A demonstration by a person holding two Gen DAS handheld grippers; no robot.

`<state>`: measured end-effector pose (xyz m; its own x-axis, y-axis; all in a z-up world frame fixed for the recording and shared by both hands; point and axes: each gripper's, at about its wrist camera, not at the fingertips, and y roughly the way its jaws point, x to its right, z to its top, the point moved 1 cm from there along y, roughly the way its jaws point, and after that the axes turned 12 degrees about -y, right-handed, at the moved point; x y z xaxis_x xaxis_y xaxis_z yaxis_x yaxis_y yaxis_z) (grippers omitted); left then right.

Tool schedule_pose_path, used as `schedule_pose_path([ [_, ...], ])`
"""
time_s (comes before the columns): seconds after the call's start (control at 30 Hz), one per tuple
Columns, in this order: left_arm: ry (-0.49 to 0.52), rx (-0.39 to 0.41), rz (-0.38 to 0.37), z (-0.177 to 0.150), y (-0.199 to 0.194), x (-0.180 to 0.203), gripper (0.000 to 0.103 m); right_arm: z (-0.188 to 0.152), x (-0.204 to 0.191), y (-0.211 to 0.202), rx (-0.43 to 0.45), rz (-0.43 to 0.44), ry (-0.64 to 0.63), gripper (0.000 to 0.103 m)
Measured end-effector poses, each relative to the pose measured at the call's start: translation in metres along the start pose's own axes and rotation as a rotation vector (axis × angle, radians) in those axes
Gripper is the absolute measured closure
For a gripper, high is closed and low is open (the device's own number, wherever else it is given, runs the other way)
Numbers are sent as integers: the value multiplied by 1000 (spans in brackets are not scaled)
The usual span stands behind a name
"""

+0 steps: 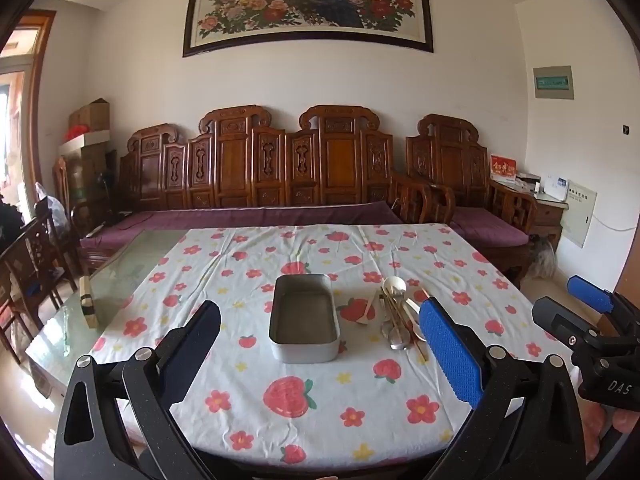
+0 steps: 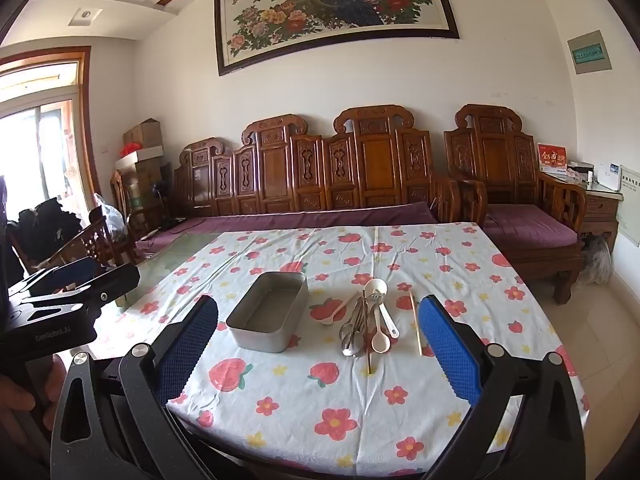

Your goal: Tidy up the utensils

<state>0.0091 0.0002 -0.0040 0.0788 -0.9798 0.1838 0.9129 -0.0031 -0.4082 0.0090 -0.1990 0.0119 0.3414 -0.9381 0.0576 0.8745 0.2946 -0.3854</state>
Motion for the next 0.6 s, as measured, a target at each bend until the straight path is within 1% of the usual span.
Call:
schedule_pose_path([
  [0.6, 0, 8, -1, 3, -1, 1, 7, 2, -1, -1, 2, 3, 0, 3],
])
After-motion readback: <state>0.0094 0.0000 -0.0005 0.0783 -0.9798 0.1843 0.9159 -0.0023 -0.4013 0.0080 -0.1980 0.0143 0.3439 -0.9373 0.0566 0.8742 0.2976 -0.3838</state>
